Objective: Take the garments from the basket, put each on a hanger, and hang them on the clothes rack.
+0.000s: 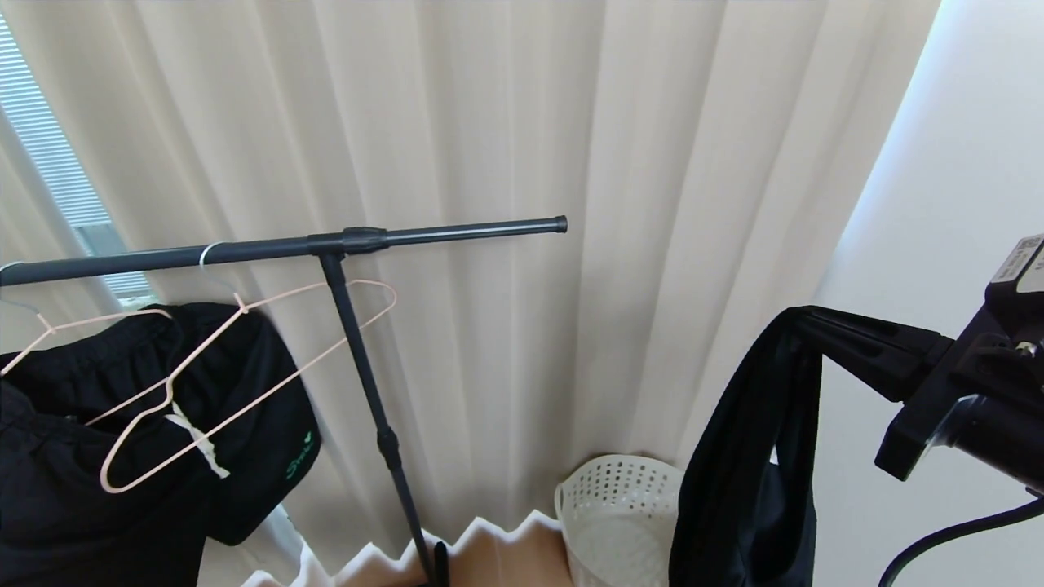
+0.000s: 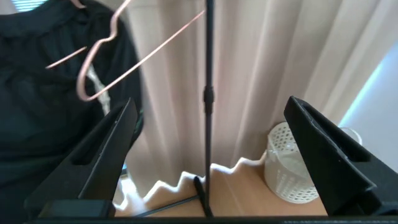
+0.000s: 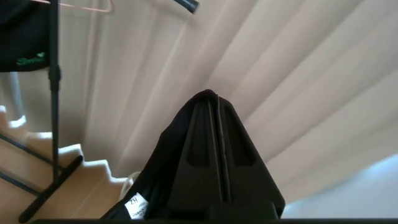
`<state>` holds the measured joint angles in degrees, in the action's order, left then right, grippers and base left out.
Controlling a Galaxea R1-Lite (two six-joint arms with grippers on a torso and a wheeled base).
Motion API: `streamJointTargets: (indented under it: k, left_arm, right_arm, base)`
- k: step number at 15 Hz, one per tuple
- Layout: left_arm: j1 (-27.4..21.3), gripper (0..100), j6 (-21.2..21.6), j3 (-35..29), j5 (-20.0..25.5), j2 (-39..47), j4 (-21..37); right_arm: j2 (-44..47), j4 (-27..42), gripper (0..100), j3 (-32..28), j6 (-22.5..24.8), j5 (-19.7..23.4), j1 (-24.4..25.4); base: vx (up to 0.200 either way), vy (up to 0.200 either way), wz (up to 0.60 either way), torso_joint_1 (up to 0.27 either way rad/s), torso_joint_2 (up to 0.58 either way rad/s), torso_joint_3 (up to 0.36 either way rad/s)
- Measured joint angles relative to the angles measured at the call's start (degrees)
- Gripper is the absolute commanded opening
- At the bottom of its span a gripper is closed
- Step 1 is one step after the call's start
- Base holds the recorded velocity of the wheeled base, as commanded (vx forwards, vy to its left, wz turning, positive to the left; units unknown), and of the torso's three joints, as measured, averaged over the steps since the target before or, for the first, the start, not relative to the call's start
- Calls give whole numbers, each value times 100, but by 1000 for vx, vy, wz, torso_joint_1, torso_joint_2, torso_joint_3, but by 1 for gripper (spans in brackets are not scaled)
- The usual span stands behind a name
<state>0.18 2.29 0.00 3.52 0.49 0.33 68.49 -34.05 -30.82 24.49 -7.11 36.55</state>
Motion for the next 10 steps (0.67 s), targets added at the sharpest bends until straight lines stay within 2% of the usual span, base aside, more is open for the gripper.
streamJointTargets:
  k: [2, 10]
  left_arm:
    - [-5, 100, -11, 0, 0, 0, -1]
    - [-5, 100, -27, 0, -2, 0, 2]
  right_arm:
    - [9, 2, 0, 0, 0, 0, -4]
    - [9, -2, 0, -2, 2, 0, 0]
  base:
    - [-200, 200, 0, 5, -2, -2]
    - [0, 200, 0, -2, 1, -1]
